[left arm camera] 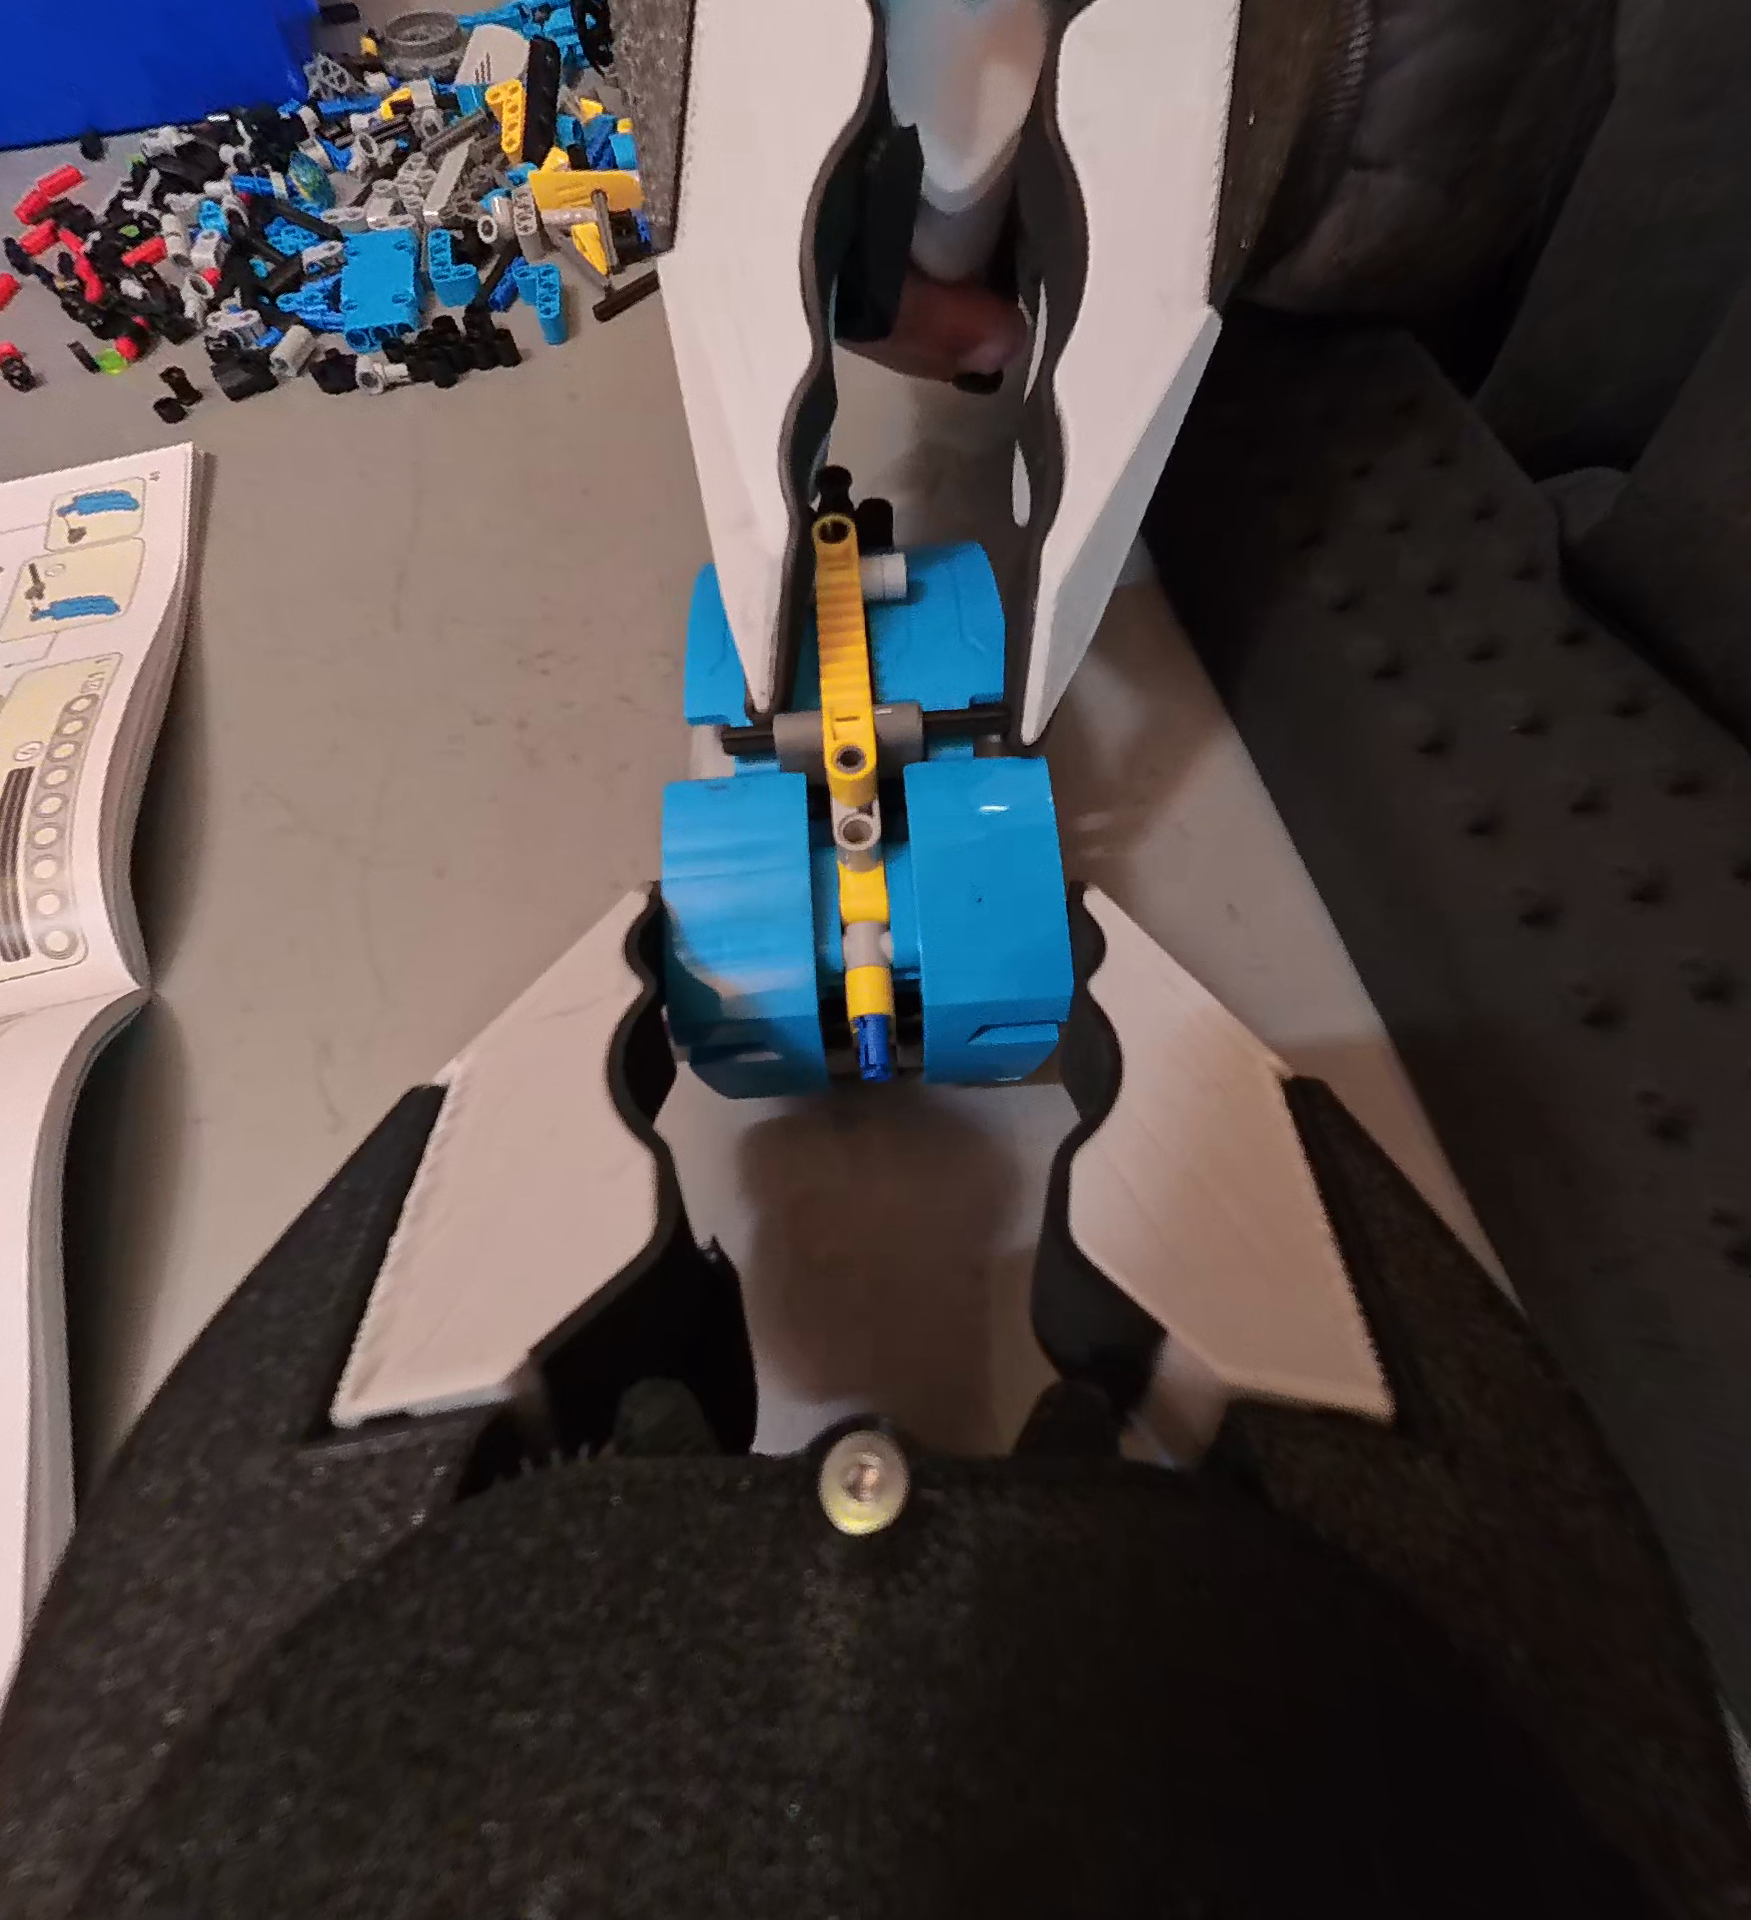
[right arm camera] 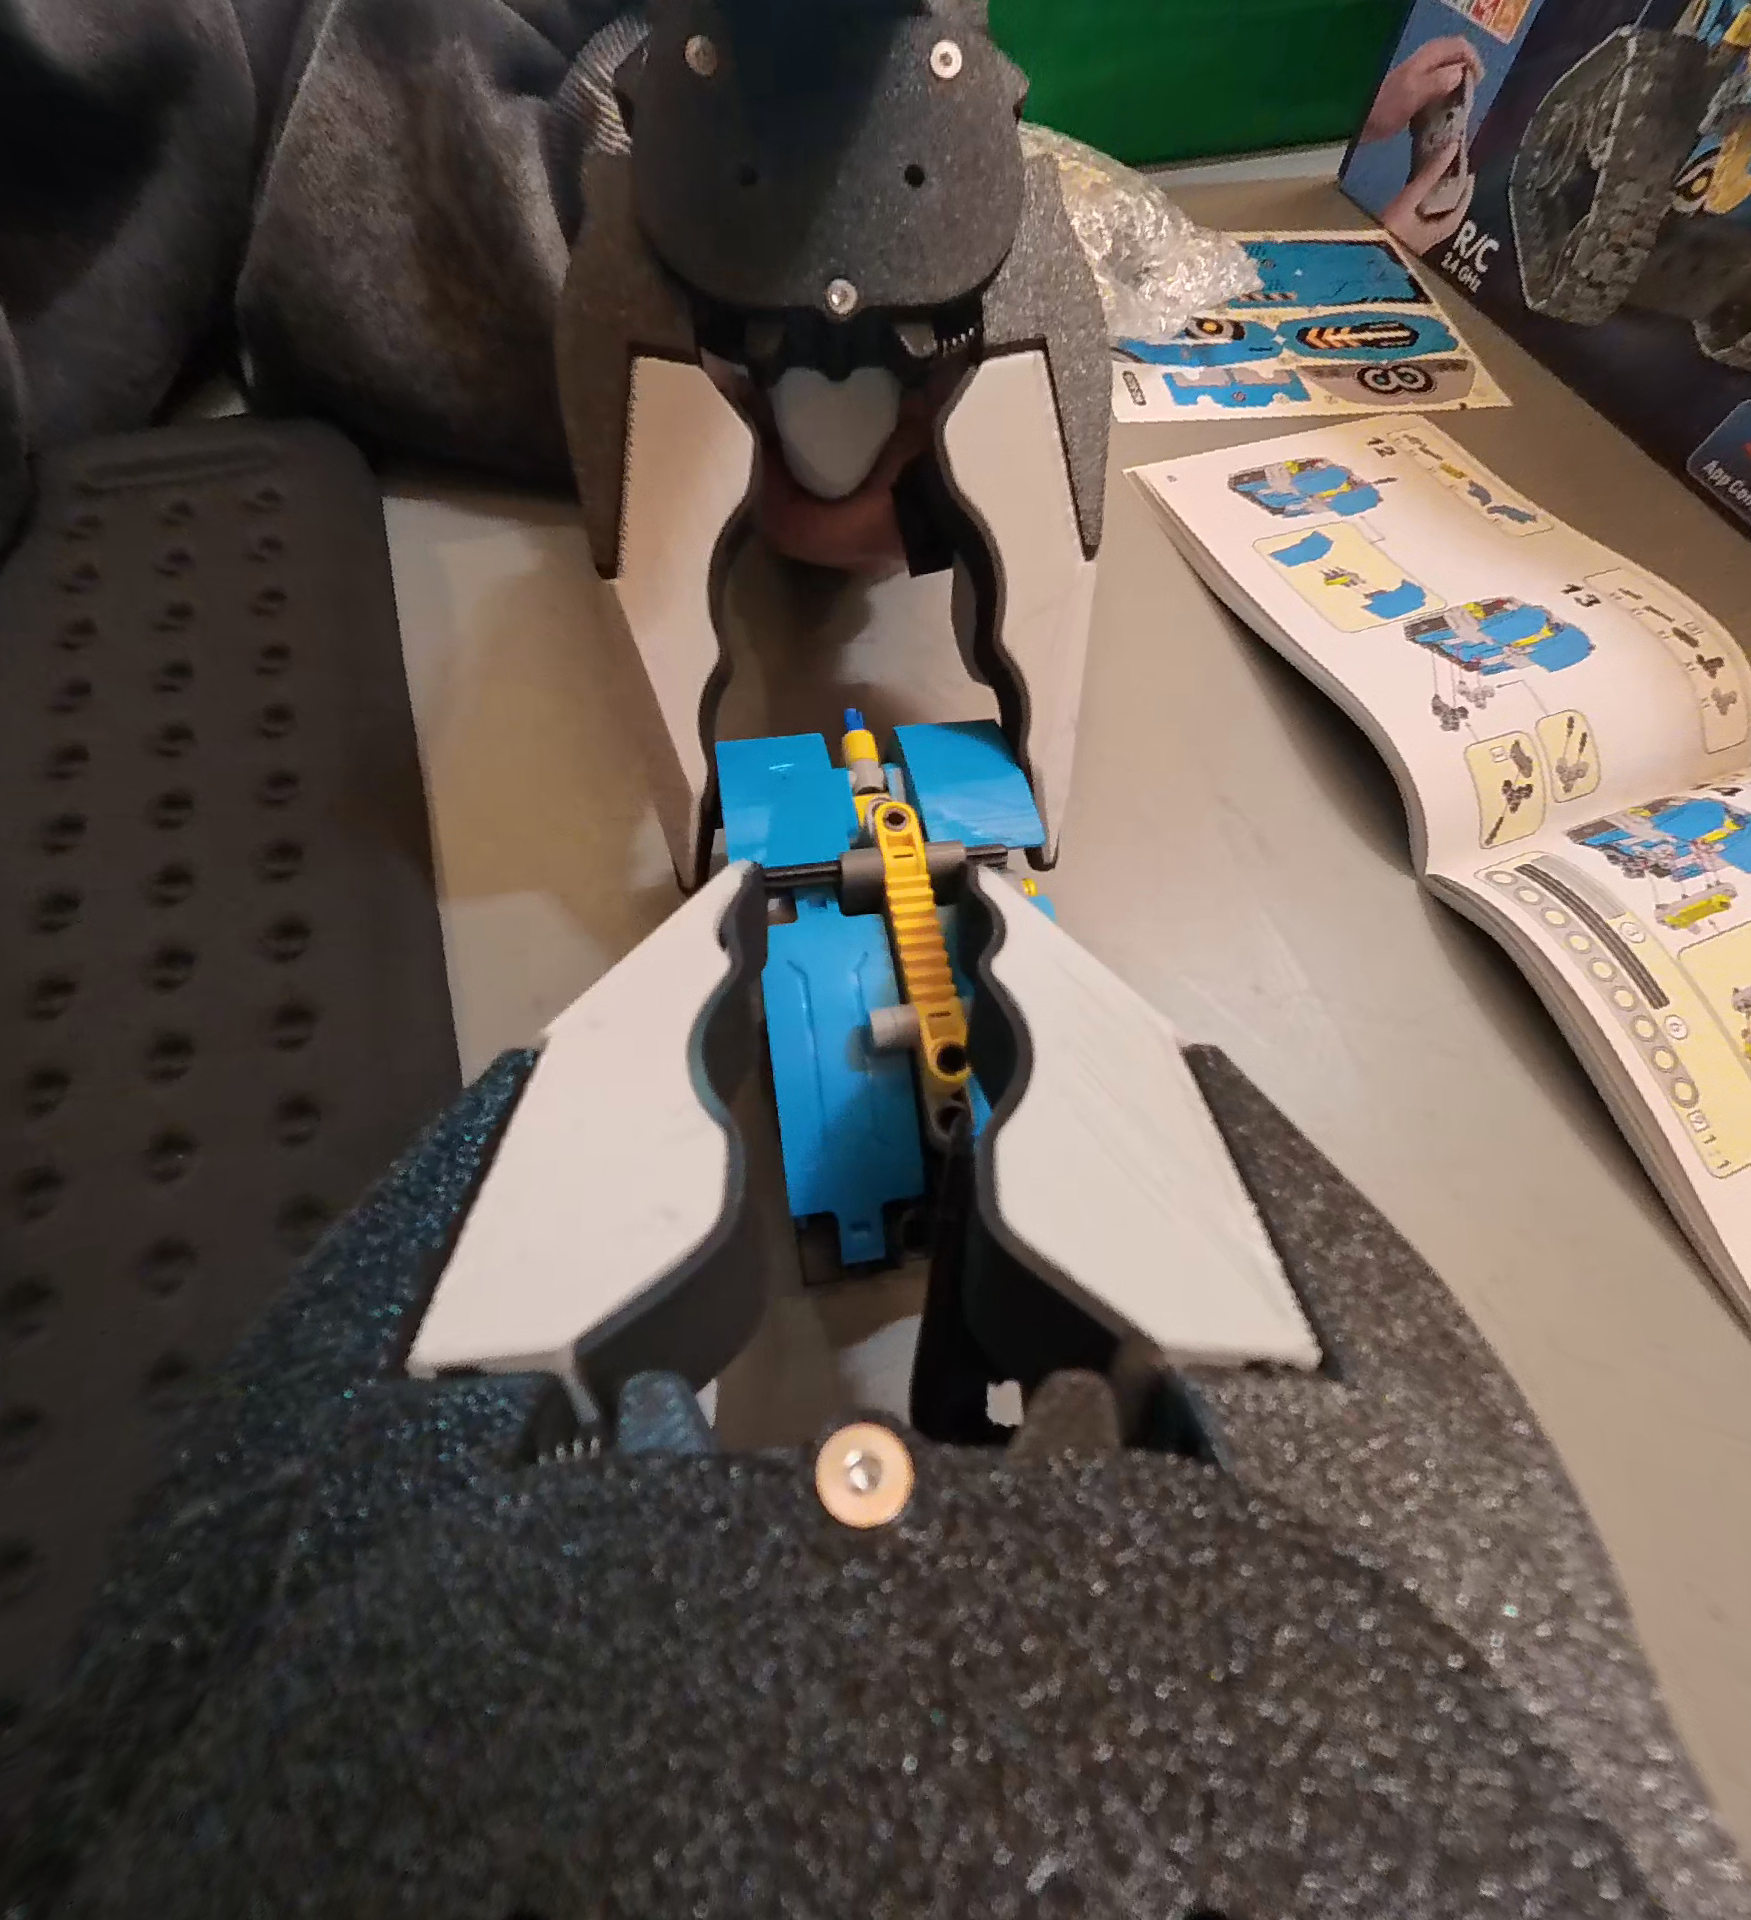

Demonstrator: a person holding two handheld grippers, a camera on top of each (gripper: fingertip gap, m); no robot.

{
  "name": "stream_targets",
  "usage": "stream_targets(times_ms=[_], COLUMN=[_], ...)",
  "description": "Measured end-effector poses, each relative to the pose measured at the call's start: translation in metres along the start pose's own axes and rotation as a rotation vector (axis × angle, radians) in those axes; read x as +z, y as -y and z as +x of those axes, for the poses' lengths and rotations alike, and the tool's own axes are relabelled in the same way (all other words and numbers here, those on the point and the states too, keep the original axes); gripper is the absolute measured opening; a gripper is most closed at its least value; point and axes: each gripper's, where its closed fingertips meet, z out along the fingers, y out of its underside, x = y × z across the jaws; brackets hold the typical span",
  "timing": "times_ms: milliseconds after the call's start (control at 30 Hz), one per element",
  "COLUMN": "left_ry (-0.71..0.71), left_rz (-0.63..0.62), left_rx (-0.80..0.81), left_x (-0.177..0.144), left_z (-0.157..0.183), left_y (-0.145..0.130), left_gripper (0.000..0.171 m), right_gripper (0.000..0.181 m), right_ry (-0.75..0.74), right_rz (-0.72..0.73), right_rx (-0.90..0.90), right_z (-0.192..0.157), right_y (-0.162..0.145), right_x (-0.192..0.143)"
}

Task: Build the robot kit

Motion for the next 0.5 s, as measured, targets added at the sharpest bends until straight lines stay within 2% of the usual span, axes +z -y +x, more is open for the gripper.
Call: stream_targets(times_ms=[500], left_ry=[0.014], left_rz=[-0.001], left_rx=[0.006], left_x=[0.0006], left_z=[-0.0009], left_y=[0.0007], left_gripper=[0.074], right_gripper=[0.031], right_ry=[-0.02], right_rz=[-0.014], right_rx=[-0.048], right_z=[-0.002], right_y=[0.0002], right_x=[0.0001])
